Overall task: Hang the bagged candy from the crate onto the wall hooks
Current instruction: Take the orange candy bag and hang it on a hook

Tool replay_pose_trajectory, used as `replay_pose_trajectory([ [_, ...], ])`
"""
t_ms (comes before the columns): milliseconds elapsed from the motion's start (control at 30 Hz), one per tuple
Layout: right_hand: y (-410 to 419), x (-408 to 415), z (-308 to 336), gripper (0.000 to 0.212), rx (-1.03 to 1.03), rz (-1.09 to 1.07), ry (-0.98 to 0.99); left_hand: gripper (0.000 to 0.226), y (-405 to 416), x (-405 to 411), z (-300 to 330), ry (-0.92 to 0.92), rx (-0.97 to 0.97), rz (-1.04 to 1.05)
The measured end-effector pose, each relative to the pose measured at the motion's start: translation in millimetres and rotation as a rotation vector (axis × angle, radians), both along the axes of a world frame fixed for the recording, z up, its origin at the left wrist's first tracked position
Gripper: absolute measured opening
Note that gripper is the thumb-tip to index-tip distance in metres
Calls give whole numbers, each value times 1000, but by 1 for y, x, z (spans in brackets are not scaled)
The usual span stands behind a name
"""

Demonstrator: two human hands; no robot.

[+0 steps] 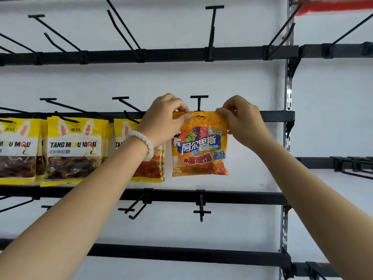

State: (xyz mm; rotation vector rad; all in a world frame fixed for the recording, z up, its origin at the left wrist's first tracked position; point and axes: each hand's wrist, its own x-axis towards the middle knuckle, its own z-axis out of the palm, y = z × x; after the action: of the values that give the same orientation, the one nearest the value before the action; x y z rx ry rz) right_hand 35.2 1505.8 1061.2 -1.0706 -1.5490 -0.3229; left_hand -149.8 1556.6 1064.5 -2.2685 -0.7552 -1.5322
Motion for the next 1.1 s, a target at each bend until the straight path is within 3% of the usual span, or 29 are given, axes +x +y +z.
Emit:
replay_pose_trajectory([
  [567, 31, 6, -1, 15, -24, -81, 4, 18, 26, 9, 4, 46, -82, 125],
  [800, 58, 17, -10, 17, -58, -181, 3, 23, 46, 23, 3, 102, -2, 266],
  [1100, 65, 25, -27, 25, 174, -280, -70, 32, 52, 26, -11, 100, 114, 326],
])
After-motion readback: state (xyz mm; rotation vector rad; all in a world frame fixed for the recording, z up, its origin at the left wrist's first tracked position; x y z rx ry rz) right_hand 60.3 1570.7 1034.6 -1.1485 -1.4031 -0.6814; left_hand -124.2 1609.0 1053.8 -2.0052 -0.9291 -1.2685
